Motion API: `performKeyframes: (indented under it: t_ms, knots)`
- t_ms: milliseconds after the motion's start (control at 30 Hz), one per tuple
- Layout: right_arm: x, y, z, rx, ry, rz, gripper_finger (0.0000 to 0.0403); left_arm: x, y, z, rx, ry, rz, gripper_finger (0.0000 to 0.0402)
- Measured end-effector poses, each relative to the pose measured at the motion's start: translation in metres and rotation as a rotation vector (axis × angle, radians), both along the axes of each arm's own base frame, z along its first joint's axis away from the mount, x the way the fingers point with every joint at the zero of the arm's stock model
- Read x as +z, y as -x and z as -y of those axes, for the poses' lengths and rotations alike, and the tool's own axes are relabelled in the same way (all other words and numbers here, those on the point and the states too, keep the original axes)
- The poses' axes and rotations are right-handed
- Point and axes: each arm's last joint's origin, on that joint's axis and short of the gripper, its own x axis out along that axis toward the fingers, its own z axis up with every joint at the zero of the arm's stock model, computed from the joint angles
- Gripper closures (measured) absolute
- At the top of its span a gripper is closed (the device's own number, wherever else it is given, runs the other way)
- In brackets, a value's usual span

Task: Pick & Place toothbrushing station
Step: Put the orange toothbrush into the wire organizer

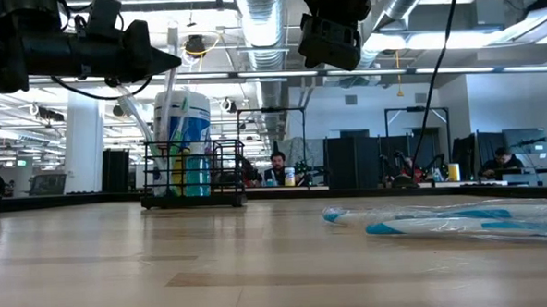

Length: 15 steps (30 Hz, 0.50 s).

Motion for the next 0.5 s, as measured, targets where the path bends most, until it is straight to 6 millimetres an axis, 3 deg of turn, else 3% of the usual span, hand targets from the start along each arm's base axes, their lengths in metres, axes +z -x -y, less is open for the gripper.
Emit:
performKeyframes:
  t_ms: [500]
  knots:
    - [-0.0001, 0.0001, -0.0003, 0.001, -0.001, -0.001, 0.0351, -0.0002, -0.0001, 0.0008, -0.004, 0.000, -0.003, 0.0316]
